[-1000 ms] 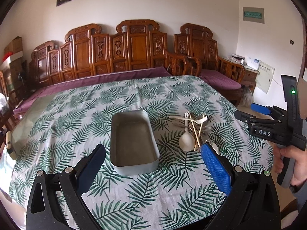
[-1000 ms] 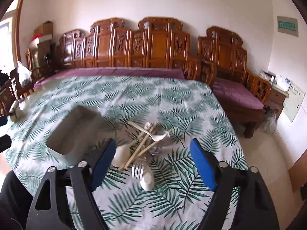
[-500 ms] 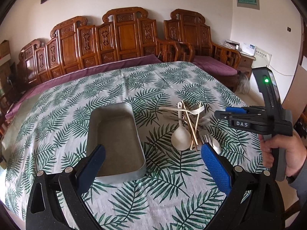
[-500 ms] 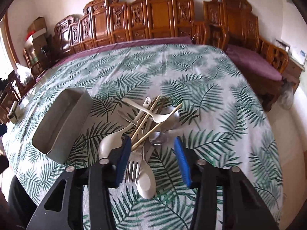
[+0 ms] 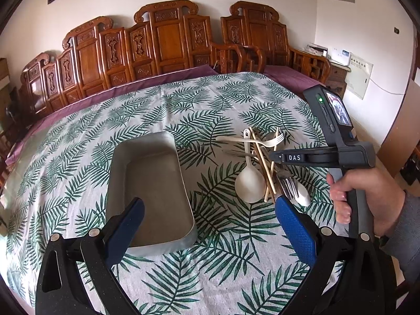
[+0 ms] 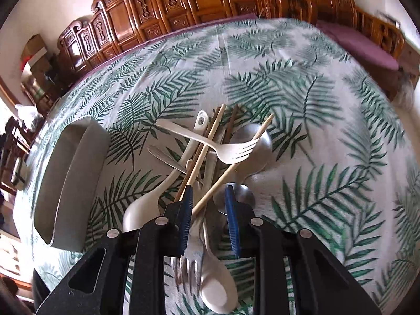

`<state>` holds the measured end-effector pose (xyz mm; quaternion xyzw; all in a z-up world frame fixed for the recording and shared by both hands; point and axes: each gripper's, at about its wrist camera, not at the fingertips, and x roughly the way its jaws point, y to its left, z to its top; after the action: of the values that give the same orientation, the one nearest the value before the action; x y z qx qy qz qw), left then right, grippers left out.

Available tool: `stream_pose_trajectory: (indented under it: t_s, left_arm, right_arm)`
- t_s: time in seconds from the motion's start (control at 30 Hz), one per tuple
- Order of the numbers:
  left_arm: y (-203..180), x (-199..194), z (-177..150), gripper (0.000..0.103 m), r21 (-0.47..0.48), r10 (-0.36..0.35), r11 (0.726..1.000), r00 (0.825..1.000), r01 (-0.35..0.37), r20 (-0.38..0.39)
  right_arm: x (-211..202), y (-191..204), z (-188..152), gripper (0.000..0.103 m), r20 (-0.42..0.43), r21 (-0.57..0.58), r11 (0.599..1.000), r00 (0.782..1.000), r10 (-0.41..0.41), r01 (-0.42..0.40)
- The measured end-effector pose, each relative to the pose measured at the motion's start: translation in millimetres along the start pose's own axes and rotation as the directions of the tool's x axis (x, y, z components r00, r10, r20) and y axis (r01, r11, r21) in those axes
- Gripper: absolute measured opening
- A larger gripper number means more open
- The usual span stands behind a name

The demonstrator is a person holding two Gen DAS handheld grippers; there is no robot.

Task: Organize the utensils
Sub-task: 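Move the right tool down over the utensil pile, then grasp a wooden chopstick with the right tool while the left tool grasps another chopstick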

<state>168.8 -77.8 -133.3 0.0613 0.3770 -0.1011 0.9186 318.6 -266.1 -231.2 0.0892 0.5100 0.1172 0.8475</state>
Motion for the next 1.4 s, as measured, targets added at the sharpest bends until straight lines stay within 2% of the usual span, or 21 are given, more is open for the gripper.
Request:
stream_pose_trajectory:
  t_s: [0.1,0.23,0.3,0.4,0.6,0.87,1.07,1.23,1.4]
  left_arm:
    - [0.5,2.3,-0.3,0.096,-0.001,0.0,1.0,1.0,0.0,-0.002]
    - [1.9,3.8,-0.5,0.096,0.0,0.001,1.0,1.0,-0.001,-0.004]
    - [2.4,4.7,-0.3,0.096,-0.002,0.001,1.0,1.0,-0.001,-0.007]
    - [1.9,6.7,0.8,0.096,0.002,0.0,1.0,1.0,0.0,-0.009]
    - [-7.4,12.4,4.0,0.096,0.019,-0.008,1.0,1.0,0.009,-0.01]
    - [-25.8,34.1,18.9,0.096,0.052,-0.057,0.997,0.998,0.059,-0.035]
    - [-30.3,66.7,38.6,0.093,-0.011,-0.11,0.994,0.99,0.109,-0.089]
    - [-37.3,97.4,53.1,0.084,-0.049,-0.122,0.992,0.984,0.117,-0.127]
    - [-42.5,126.2,67.0,0.08,-0.117,-0.156,0.984,0.973,0.138,-0.171]
  right_arm:
    - [5.0,-0.6,3.0,0.026,-0.004,0.015,1.0,1.0,-0.015,0.016]
    - [6.4,-0.2,4.7,0.017,-0.015,0.026,0.999,1.0,-0.02,0.021]
    - [4.7,-3.1,4.6,0.009,-0.017,0.034,0.999,1.0,-0.016,0.016]
    - [-2.2,-6.5,3.3,0.006,-0.017,0.044,0.999,1.0,-0.014,0.015]
    - [-30.7,-15.8,2.2,0.006,0.018,0.056,0.998,1.0,0.006,-0.007]
    - [-74.2,-19.2,0.9,0.006,0.103,0.031,0.999,0.994,0.034,-0.037]
    - [-93.7,-34.7,-2.2,0.006,0.145,0.03,0.998,0.988,0.046,-0.051]
    - [-92.5,-52.0,-4.8,0.006,0.135,0.038,0.999,0.991,0.02,-0.025]
    - [-84.6,-69.9,-10.6,0.006,0.115,0.063,0.998,0.993,-0.005,-0.002]
